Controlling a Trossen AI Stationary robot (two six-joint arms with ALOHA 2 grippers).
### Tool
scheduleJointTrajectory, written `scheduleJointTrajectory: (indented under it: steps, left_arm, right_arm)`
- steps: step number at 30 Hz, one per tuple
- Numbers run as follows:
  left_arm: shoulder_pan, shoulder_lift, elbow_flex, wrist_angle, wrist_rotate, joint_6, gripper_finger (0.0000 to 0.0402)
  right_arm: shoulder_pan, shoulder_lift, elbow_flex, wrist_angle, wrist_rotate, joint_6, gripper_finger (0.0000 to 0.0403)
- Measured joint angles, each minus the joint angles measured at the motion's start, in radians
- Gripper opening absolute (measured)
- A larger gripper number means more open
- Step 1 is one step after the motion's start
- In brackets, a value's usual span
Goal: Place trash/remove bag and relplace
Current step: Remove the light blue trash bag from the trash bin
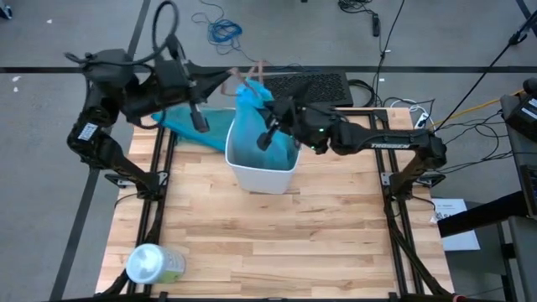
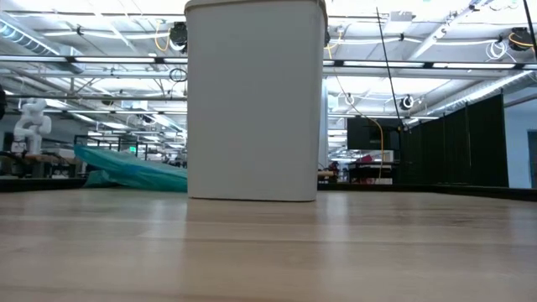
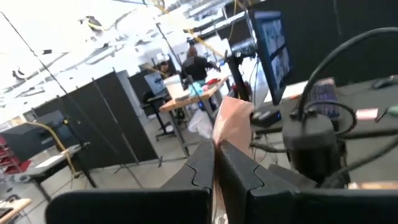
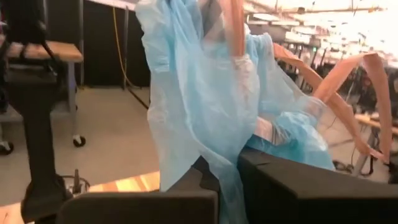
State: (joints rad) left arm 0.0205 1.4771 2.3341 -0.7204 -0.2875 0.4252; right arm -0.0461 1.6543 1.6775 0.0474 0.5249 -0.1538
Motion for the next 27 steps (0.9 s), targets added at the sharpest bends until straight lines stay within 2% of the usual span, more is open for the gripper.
scheduleJointTrajectory:
  steps: [15, 20, 23, 27]
  left_arm:
    - [-0.051, -0.039, 0.000, -0.067, -0.001, -0.027, 0.0020]
    - [-0.051, -0.028, 0.000, -0.123, -0.063, -0.027, 0.0020]
    - [-0.050, -0.019, 0.000, -0.140, -0.064, -0.023, 0.0021]
    - [-0.050, -0.017, 0.000, -0.132, -0.046, -0.018, 0.0039]
  right_arm:
    - [0.001, -0.173, 0.000, 0.206, 0.003, -0.230, 0.0000]
    - [0.000, -0.208, 0.000, 0.272, 0.003, -0.306, 0.0000]
    - [0.000, -0.227, 0.000, 0.284, 0.003, -0.338, 0.0000]
    - [-0.008, -0.244, 0.000, 0.287, 0.003, -0.345, 0.0000]
